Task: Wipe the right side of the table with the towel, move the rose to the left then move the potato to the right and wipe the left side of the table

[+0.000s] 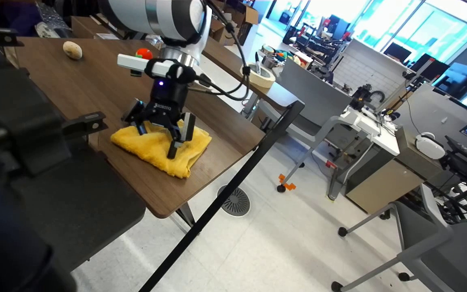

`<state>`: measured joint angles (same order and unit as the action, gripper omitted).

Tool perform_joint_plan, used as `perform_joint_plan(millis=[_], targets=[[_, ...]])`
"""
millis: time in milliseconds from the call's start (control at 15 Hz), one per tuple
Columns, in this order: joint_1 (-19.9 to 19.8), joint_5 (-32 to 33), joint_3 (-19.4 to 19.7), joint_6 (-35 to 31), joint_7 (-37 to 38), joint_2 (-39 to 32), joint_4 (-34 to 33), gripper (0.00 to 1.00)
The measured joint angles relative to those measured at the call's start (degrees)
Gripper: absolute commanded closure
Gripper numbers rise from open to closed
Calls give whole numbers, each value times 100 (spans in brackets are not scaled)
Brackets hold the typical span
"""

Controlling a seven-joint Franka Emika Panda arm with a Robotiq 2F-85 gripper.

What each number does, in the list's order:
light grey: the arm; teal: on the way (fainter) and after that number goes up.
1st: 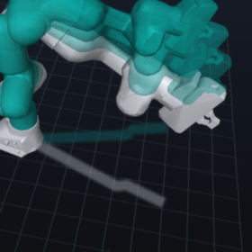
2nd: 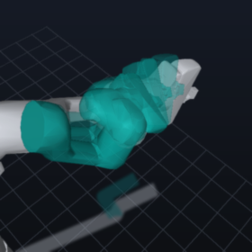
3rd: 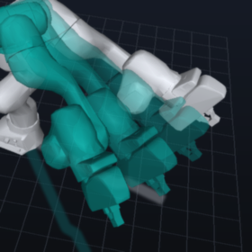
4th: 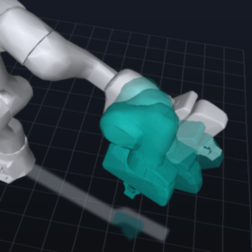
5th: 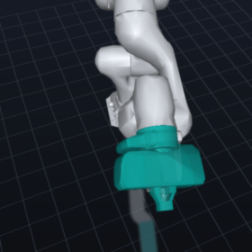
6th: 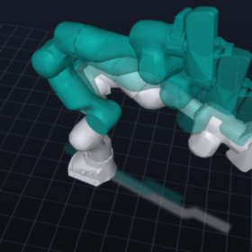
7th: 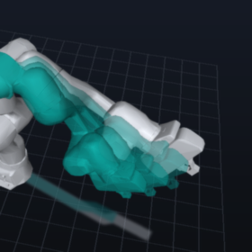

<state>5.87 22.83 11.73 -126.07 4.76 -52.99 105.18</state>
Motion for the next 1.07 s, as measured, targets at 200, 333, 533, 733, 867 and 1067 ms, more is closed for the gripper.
perform_joint_plan(millis=[200, 333, 533, 733, 867, 1067], targets=[[436, 473, -230, -216, 17, 244, 527, 0], [776, 815, -353, -469, 127, 435, 929, 0], [1144, 1078, -450, -679, 368, 581, 1226, 0], [1078, 1051, -376, -672, 607, 539, 1113, 0], [864, 963, -206, -647, 734, 435, 889, 0], [291, 732, 81, -591, 712, 216, 414, 0]])
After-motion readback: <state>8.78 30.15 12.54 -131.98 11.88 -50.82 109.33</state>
